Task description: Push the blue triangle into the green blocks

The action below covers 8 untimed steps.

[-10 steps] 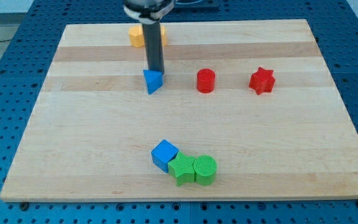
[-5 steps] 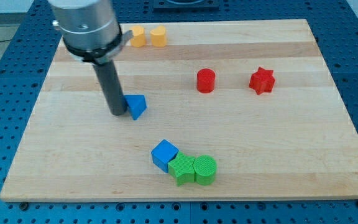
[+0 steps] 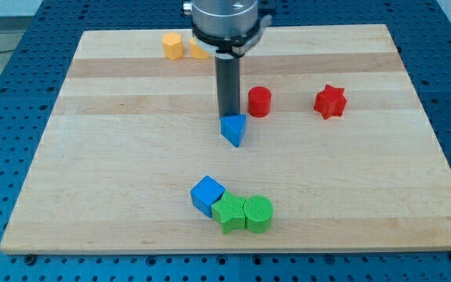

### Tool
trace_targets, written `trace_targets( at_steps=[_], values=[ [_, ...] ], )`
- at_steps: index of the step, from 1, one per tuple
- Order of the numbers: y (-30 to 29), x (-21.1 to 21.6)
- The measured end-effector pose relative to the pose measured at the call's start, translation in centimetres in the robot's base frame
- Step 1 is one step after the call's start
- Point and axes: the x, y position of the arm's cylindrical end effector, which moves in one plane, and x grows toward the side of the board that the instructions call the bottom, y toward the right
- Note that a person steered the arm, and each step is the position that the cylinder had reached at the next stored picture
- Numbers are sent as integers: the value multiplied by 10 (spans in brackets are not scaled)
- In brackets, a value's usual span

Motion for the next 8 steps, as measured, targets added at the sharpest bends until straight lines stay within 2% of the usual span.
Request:
trace_targets(
  at_steps=[3,6,8],
  values=[
    [14,81],
    [58,94],
    [32,110]
  ],
)
